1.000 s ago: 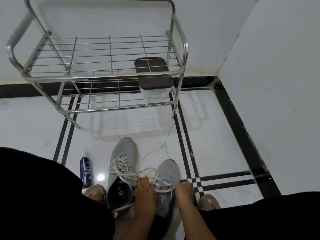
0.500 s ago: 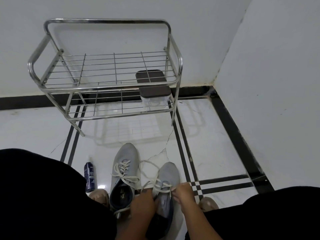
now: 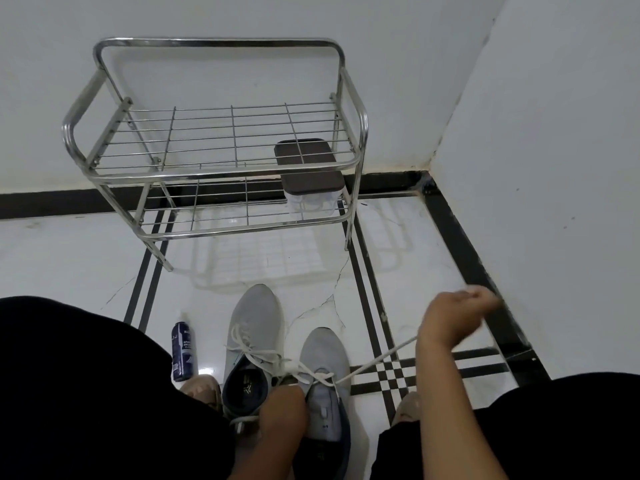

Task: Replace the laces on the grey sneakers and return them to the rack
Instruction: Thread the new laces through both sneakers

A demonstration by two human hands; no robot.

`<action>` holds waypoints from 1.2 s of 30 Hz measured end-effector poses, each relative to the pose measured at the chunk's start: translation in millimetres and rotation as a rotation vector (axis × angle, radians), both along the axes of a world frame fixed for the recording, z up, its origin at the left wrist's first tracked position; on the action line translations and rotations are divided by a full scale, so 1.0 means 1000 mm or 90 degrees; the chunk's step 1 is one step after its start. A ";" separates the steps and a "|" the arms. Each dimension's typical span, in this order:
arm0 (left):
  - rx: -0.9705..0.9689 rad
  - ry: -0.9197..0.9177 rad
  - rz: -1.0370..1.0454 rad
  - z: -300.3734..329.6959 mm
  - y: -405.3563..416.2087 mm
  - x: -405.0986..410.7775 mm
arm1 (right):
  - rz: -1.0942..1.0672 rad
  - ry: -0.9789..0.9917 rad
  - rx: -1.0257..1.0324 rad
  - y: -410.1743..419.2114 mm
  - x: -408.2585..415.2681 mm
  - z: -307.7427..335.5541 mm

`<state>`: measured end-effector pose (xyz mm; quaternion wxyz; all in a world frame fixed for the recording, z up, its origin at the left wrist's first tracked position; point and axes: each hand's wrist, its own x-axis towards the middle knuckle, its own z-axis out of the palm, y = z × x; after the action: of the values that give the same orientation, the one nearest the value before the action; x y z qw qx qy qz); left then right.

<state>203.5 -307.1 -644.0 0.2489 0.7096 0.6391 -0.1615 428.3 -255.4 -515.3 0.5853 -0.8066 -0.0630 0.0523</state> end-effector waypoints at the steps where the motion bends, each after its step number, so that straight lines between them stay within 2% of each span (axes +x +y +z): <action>1: -0.003 -0.001 0.005 0.000 0.000 0.000 | 0.080 -0.031 -0.068 0.001 -0.005 -0.006; 2: -0.005 -0.005 0.006 0.001 -0.001 0.000 | 0.177 -0.055 -0.170 -0.002 -0.014 -0.021; 5: -0.006 -0.027 0.000 0.001 0.001 0.001 | 0.538 0.023 -0.503 -0.028 -0.055 -0.091; 7: 0.004 -0.019 -0.008 0.003 0.004 0.003 | 0.707 0.048 -0.619 -0.051 -0.076 -0.123; 9: 0.010 -0.006 -0.015 0.004 0.005 0.003 | 0.773 0.068 -0.656 -0.062 -0.086 -0.138; 11: 0.011 0.005 -0.016 0.006 0.005 0.002 | 0.760 0.128 -0.654 -0.063 -0.086 -0.137; 12: 0.013 0.006 -0.015 0.006 0.005 0.002 | 0.691 0.158 -0.647 -0.062 -0.082 -0.133; 13: 0.012 0.004 -0.013 0.004 0.005 0.001 | 0.558 0.177 -0.619 -0.059 -0.076 -0.128; 16: 0.006 -0.005 -0.001 0.002 0.005 -0.002 | 0.097 0.240 -0.414 -0.058 -0.046 -0.102; 17: 0.004 -0.008 0.002 0.001 0.005 -0.003 | 0.012 0.269 -0.365 -0.058 -0.037 -0.092; 18: 0.001 -0.012 0.005 0.001 0.005 -0.003 | -0.014 0.300 -0.361 -0.056 -0.032 -0.090; 20: 0.010 -0.026 0.007 0.003 0.003 -0.001 | 0.052 0.258 -0.443 -0.053 -0.038 -0.089; 23: 0.045 -0.082 0.042 0.004 0.003 0.000 | 0.400 0.030 -0.593 -0.056 -0.065 -0.112; 25: 0.043 -0.113 0.056 0.002 0.008 -0.001 | 0.620 -0.034 -0.658 -0.061 -0.081 -0.129; 26: 0.034 -0.118 0.050 0.001 0.011 -0.002 | 0.681 -0.037 -0.674 -0.064 -0.087 -0.133; 32: -0.014 -0.127 0.030 -0.007 0.023 -0.004 | 0.714 0.013 -0.678 -0.061 -0.094 -0.136; 36: -0.007 -0.114 0.064 -0.010 0.024 -0.005 | 0.588 0.099 -0.648 -0.064 -0.085 -0.139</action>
<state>198.9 -283.2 -654.1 0.3169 0.6870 0.6480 -0.0882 343.7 -319.6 -653.8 0.0549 -0.8655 -0.3253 0.3769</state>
